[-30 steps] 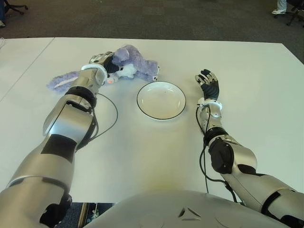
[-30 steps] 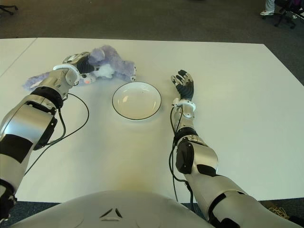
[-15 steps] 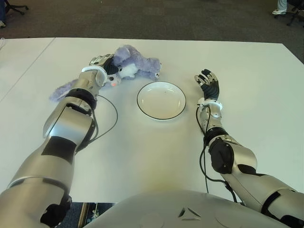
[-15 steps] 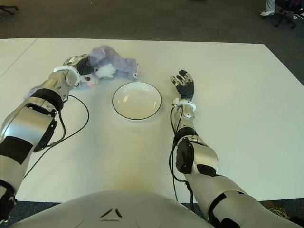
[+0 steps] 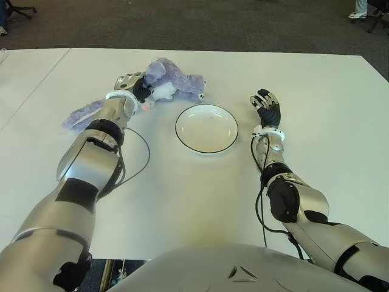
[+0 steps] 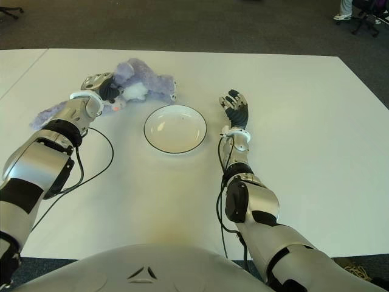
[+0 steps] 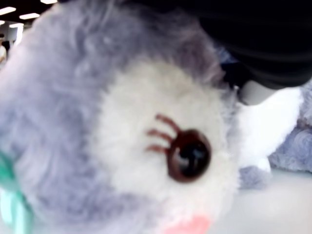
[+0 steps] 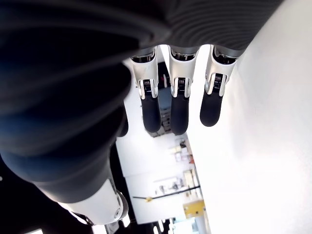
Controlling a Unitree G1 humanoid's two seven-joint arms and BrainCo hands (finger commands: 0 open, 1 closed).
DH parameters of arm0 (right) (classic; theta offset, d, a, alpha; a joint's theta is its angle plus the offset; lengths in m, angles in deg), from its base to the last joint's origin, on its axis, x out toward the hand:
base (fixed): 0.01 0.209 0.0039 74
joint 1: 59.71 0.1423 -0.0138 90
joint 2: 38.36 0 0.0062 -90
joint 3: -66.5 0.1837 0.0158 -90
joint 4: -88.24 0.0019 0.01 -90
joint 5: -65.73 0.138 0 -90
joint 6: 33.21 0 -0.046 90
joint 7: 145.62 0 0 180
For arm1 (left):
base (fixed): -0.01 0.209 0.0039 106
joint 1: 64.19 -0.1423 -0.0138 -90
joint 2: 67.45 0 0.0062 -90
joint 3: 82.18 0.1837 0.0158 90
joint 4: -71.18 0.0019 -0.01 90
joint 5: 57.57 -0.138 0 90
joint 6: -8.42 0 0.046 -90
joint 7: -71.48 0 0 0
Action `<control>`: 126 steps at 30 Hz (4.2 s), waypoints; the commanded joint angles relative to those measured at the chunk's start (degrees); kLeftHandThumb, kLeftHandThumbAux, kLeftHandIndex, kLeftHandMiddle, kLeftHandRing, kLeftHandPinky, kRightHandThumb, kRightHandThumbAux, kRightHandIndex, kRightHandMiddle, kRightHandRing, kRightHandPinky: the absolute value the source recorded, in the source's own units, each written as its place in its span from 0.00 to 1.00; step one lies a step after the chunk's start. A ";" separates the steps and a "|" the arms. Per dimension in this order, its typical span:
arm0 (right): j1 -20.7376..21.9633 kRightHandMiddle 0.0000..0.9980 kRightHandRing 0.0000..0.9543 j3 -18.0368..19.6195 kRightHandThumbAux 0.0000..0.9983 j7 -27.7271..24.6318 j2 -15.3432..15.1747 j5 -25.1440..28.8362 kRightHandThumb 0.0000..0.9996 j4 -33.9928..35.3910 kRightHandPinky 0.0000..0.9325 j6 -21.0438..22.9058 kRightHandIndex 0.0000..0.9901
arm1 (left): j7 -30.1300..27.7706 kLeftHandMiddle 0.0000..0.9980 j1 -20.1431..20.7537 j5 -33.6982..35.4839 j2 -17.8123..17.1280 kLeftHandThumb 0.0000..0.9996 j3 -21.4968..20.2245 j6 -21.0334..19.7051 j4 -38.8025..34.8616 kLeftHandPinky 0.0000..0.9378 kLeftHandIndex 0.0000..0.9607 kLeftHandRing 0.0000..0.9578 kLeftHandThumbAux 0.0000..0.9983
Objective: Put the doll into the plate.
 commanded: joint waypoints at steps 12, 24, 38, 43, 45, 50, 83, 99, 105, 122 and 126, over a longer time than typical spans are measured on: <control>-13.53 0.22 0.22 2.00 0.86 0.20 3.37 2.30 0.39 -7.80 0.24 7.33 0.24 | 5.96 0.72 -10.43 1.26 5.25 0.74 -1.08 -1.98 3.29 0.79 0.46 0.75 0.69; -13.49 0.22 0.23 2.14 0.86 0.17 3.49 2.34 0.41 -7.80 0.24 7.30 0.25 | 6.85 0.81 -11.12 2.68 5.25 0.75 -2.82 -1.28 3.06 0.81 0.46 0.83 0.70; -13.27 0.24 0.24 2.17 0.87 0.50 3.53 2.26 0.42 -7.81 0.25 7.39 0.27 | 7.35 0.83 -11.19 5.07 4.81 0.75 -5.39 -1.48 2.73 0.85 0.46 0.84 0.70; -13.32 0.24 0.23 1.99 0.87 0.58 3.56 2.08 0.42 -7.82 0.24 7.35 0.27 | 8.13 0.83 -11.13 5.58 4.57 0.75 -5.95 -1.01 2.52 0.86 0.46 0.85 0.70; -13.34 0.24 0.23 2.00 0.87 0.60 3.57 2.07 0.42 -7.83 0.24 7.34 0.27 | 8.75 0.83 -10.98 5.50 4.62 0.75 -6.07 -0.57 2.25 0.86 0.46 0.86 0.70; -13.33 0.24 0.23 2.12 0.87 0.46 3.63 2.20 0.42 -7.83 0.24 7.28 0.27 | 9.89 0.83 -11.43 5.74 3.72 0.75 -6.29 0.91 1.66 0.86 0.46 0.86 0.70; -13.09 0.23 0.22 1.63 0.87 0.49 3.05 1.67 0.44 -7.91 0.22 7.99 0.28 | 28.86 0.98 -4.65 -3.39 -9.19 0.73 1.11 14.19 -5.88 0.93 0.45 0.94 0.70; -12.91 0.24 0.23 1.65 0.87 0.71 3.14 1.64 0.45 -7.93 0.23 7.90 0.27 | 30.47 0.92 -1.30 -3.23 -9.91 0.74 0.61 16.41 -10.75 0.89 0.46 0.91 0.69; -12.97 0.24 0.23 1.49 0.87 0.79 3.12 1.46 0.44 -7.94 0.23 7.70 0.28 | 30.32 0.87 -0.76 -3.28 -9.84 0.75 0.60 16.36 -11.57 0.87 0.46 0.88 0.69; -12.98 0.25 0.24 1.16 0.87 1.10 3.01 1.17 0.45 -7.96 0.24 7.65 0.28 | 28.93 0.86 1.99 -4.15 -9.56 0.75 0.93 16.20 -15.95 0.89 0.46 0.88 0.69; -12.97 0.25 0.24 1.21 0.87 1.06 3.03 1.32 0.45 -7.97 0.23 7.79 0.28 | 27.57 0.85 2.08 -4.07 -9.45 0.75 0.84 16.28 -17.85 0.88 0.46 0.87 0.69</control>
